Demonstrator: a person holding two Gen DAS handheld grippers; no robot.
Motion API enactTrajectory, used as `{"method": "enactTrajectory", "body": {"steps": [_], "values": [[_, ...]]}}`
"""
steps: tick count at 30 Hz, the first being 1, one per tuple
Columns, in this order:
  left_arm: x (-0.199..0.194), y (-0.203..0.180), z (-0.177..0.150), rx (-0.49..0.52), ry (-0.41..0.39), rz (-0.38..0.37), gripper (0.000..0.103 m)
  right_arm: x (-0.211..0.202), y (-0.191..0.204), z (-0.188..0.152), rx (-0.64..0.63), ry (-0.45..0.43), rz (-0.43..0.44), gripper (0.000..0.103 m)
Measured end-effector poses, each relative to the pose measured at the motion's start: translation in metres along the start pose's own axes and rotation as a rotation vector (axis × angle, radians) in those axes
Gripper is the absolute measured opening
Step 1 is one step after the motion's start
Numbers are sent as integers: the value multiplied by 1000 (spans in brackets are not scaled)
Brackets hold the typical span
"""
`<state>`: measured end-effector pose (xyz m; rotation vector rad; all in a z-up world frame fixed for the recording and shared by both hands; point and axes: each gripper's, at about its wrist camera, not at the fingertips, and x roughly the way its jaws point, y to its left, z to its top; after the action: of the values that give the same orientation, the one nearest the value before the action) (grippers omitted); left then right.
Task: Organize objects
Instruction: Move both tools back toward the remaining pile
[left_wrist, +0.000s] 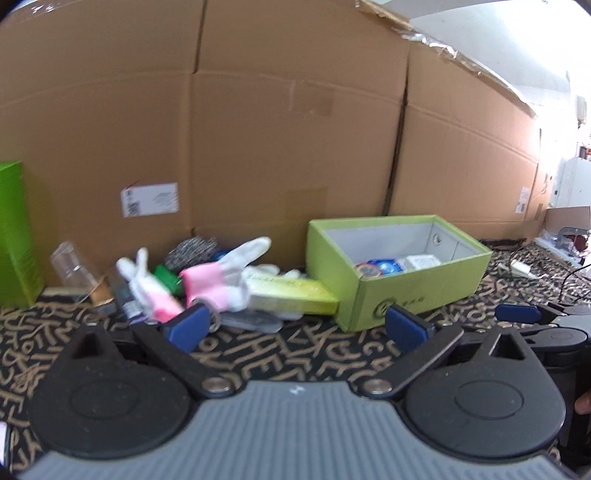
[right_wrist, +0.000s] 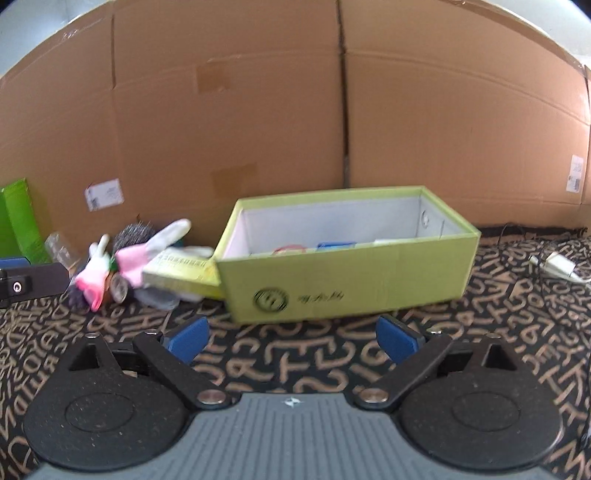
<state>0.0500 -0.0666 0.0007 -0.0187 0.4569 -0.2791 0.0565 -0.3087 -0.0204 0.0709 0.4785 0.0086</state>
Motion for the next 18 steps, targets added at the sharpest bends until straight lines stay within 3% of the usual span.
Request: {"method": "enactTrajectory", "body": {"steps": [10, 18], "values": [[-14, 65, -51, -110, 99, 152, 103, 8, 49, -36, 12, 62, 100, 103], [-1, 100, -57, -154, 147, 204, 103, 31, 75, -42, 25, 131, 190, 103]]}}
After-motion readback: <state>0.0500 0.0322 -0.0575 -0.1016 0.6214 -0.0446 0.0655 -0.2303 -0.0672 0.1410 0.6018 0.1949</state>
